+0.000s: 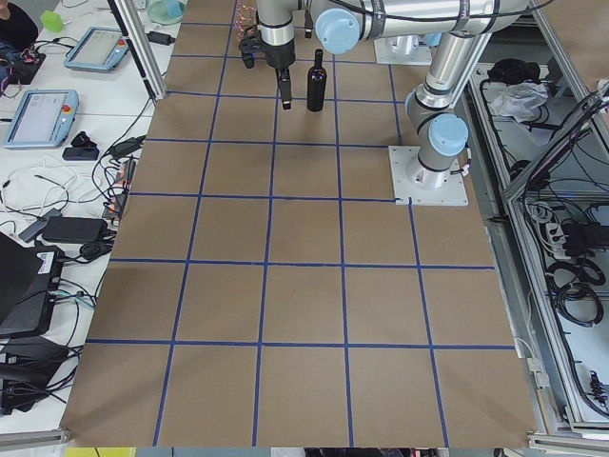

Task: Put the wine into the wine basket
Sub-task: 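Lower the right gripper over the standing bottle's neck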

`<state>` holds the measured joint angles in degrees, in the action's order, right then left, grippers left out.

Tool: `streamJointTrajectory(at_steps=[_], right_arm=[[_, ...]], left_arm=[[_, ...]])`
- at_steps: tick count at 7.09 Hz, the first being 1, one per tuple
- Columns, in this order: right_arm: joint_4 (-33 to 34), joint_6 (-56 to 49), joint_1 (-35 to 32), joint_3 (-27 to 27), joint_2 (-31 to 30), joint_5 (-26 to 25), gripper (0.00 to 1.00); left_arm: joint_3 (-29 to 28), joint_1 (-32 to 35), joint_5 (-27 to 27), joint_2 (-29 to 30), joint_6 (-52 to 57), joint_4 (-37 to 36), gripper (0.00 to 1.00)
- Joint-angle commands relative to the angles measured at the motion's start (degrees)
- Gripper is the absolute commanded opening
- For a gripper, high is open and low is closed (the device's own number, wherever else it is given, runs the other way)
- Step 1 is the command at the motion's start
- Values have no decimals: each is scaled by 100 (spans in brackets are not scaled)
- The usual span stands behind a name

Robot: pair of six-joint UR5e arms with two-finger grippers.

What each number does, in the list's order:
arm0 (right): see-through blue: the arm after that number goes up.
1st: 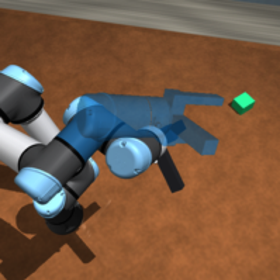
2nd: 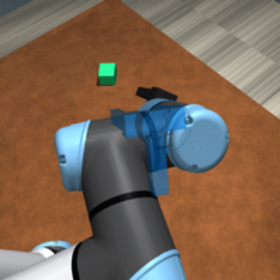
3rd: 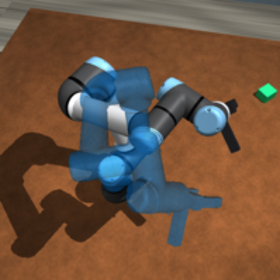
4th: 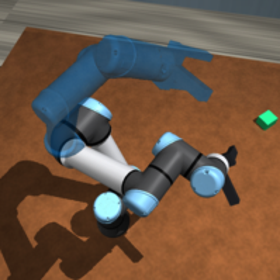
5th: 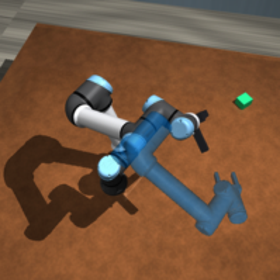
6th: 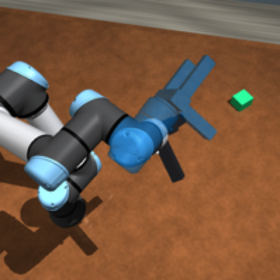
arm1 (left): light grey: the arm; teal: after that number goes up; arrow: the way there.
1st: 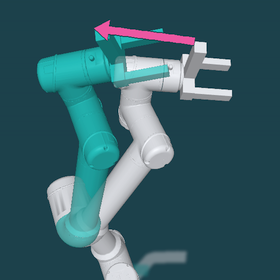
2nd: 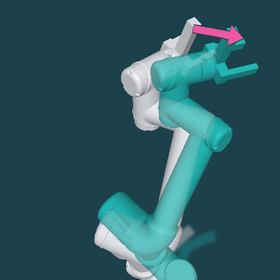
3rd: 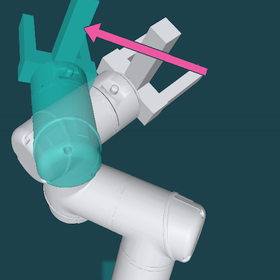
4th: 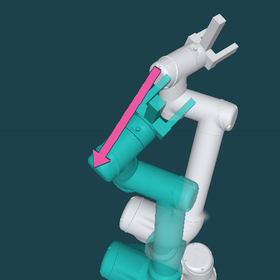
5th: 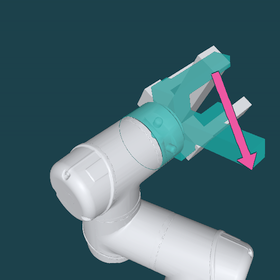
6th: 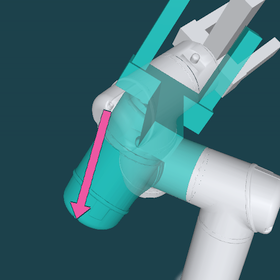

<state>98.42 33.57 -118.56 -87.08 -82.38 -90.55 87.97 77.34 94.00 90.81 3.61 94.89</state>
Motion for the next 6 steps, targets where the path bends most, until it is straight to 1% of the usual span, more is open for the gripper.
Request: streamJointTrajectory(at_steps=[1, 2, 3, 4, 6], right_arm=[[64, 18, -131, -2, 142, -138, 100], [38, 61, -149, -89, 212, -138, 100], [90, 62, -245, -298, 239, -147, 99], [299, 62, -324, -422, 266, -147, 99], [397, 53, -325, -572, 292, -199, 98]], left_arm=[[-8, -17, 13, 41, -18, 213, 100], [0, -18, 22, 68, -9, 231, 100], [1, -18, 22, 42, -1, 223, 100], [1, -18, 4, 42, 0, 240, 100], [1, -26, 22, 24, 8, 249, 100]])
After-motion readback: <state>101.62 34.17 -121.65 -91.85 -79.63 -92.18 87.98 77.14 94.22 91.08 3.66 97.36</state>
